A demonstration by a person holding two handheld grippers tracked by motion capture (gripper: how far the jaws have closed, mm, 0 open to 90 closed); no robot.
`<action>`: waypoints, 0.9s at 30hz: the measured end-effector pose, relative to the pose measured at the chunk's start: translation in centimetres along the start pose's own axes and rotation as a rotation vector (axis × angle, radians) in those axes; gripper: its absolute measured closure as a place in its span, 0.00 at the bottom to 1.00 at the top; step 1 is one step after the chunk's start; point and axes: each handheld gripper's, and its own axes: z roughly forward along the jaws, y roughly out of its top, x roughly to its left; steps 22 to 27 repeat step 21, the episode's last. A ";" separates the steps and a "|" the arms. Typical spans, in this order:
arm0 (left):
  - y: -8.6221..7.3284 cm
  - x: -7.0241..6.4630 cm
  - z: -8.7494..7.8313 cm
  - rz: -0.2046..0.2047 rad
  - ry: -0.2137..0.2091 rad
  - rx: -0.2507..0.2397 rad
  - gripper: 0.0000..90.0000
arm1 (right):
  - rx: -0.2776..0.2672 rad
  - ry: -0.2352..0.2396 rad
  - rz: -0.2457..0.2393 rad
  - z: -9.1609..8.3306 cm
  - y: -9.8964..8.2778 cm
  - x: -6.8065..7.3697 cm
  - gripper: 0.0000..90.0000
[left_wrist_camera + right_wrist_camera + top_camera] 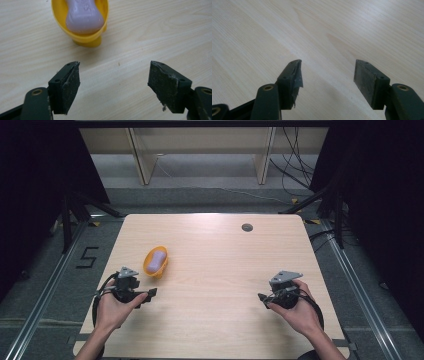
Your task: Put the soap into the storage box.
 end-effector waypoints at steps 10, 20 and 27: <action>-2.8 0.7 0.4 -0.032 0.020 -0.047 0.29 | -0.006 -0.008 0.001 -0.1 0.0 0.1 0.44; -3.1 1.4 0.5 -0.047 0.009 -0.065 0.30 | 0.001 0.008 -0.005 0.1 0.1 0.0 0.44; -3.1 1.3 0.6 -0.045 0.007 -0.069 0.30 | 0.001 0.008 -0.005 0.1 0.1 0.0 0.44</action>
